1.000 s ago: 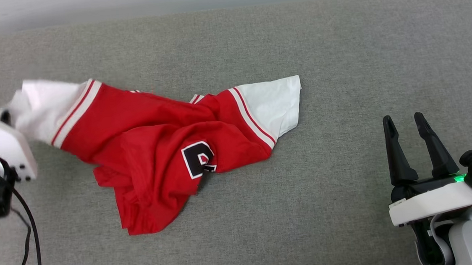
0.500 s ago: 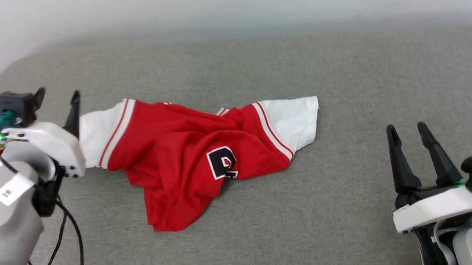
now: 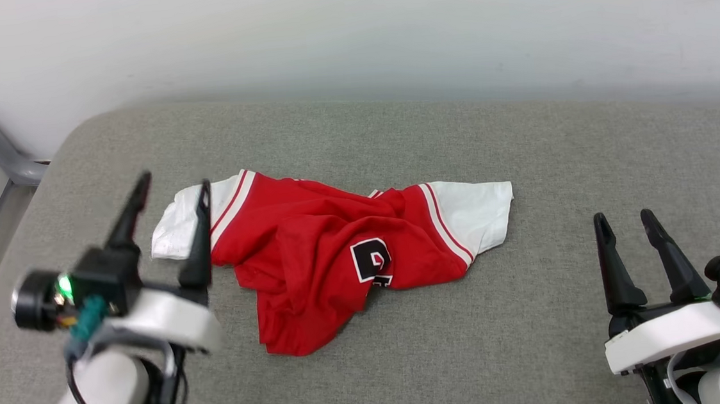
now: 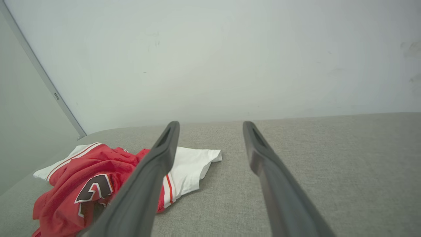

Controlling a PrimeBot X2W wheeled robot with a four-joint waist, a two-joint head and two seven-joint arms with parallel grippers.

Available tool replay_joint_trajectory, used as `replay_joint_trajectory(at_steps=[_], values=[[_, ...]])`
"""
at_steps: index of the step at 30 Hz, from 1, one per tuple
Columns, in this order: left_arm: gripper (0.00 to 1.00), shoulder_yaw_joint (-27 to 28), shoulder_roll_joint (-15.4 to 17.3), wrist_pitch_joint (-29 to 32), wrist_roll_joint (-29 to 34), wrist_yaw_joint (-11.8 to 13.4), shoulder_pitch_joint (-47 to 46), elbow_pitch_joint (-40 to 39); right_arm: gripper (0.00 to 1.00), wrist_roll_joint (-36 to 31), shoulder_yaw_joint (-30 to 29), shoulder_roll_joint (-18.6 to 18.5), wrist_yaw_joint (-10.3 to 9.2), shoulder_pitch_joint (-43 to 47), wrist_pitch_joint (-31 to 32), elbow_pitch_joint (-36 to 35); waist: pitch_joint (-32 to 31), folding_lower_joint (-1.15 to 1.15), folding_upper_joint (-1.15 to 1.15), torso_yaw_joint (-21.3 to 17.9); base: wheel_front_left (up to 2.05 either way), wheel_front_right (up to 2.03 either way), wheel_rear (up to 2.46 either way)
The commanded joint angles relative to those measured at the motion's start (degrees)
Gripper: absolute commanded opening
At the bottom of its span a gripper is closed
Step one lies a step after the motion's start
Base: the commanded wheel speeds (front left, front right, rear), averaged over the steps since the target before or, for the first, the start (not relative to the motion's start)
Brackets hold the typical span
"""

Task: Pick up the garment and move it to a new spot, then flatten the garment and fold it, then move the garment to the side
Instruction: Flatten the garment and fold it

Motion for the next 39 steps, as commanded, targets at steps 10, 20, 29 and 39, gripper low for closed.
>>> replay_joint_trajectory(at_steps=[10, 20, 29, 39], values=[[1.0, 7.92, -7.84, -0.14, 8.64, -0.39, 18.81, -8.7, 1.0, 0.64, 0.59, 0.09, -0.05, 2.77, 2.38, 0.0, -0.56, 0.01, 0.0, 0.45, 0.0, 0.0, 0.0], [1.0, 10.82, -11.39, -0.14, 12.92, -4.6, 17.66, -8.96, 1.0, 0.89, 9.99, -8.49, -0.04, -2.75, 19.35, -2.95, 2.41, 0.01, 0.0, 4.48, 0.0, 0.0, 0.0], [1.0, 12.45, -15.24, -0.15, 14.46, -7.84, 16.69, -6.84, 1.0, 6.01, 30.07, -21.34, -0.06, -18.11, 43.21, -0.45, 5.86, 0.01, 0.0, 9.75, 0.0, 0.0, 0.0], [1.0, 14.94, -19.33, -0.15, 17.05, -11.67, 14.93, -4.83, 1.0, 9.51, 40.95, -24.43, -0.06, -30.53, 47.81, 13.47, 10.01, 0.01, 0.0, 16.21, 0.0, 0.0, 0.0]])
